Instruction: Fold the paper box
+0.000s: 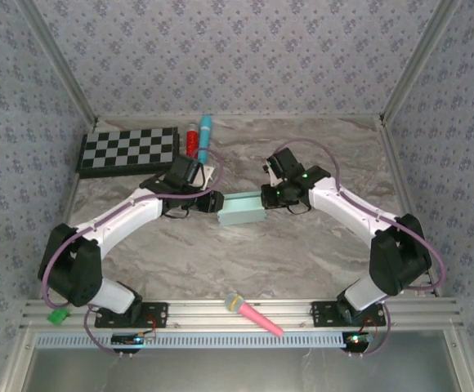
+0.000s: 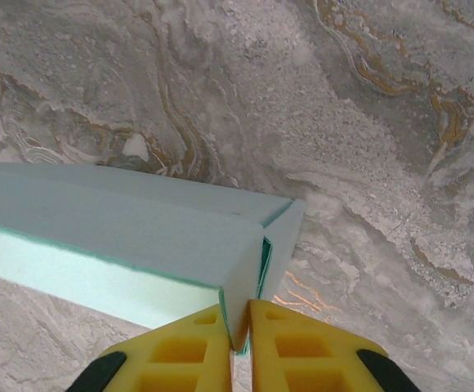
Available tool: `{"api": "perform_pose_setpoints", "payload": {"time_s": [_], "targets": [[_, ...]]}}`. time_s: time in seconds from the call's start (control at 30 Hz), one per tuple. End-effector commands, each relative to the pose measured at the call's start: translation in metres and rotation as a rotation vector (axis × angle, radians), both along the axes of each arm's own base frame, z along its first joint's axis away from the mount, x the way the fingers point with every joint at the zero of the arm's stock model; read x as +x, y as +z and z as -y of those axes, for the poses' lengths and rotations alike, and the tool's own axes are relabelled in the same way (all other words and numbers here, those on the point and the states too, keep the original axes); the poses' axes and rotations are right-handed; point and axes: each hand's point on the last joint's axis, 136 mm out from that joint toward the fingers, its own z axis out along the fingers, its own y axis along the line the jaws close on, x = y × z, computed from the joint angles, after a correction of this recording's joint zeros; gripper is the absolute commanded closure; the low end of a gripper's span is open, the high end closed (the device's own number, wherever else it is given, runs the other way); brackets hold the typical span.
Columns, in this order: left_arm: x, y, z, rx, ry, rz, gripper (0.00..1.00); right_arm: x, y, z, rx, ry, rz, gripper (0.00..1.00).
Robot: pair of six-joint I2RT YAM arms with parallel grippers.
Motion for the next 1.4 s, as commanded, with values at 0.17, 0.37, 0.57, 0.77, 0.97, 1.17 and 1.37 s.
{"api": "perform_pose_setpoints", "payload": {"time_s": [0.17, 0.37, 0.57, 0.77, 0.97, 1.17, 1.37], "targets": [[0.000, 0.021, 0.001, -0.023, -0.008, 0.056, 0.55, 0.002, 0.015, -0.008, 0.023, 0.024, 0.019, 0.82], [-0.003, 0.019, 0.003, -0.036, -0.019, 0.044, 0.64, 0.002, 0.012, -0.007, 0.018, 0.018, 0.014, 0.82], [-0.006, 0.014, 0.005, -0.050, -0.025, 0.020, 0.76, 0.000, 0.009, -0.008, 0.020, 0.021, 0.007, 0.84], [-0.007, 0.009, 0.006, -0.047, -0.023, 0.005, 0.80, 0.000, 0.007, -0.009, 0.027, 0.026, 0.001, 0.86], [-0.007, 0.005, 0.006, -0.045, -0.022, -0.009, 0.81, -0.001, 0.006, -0.011, 0.035, 0.028, -0.001, 0.87], [-0.007, 0.003, 0.006, -0.046, -0.016, -0.014, 0.81, -0.001, 0.006, -0.011, 0.041, 0.030, -0.003, 0.88], [-0.008, 0.000, 0.005, -0.038, -0.015, -0.022, 0.82, -0.001, 0.006, -0.011, 0.041, 0.027, -0.003, 0.90]]}}
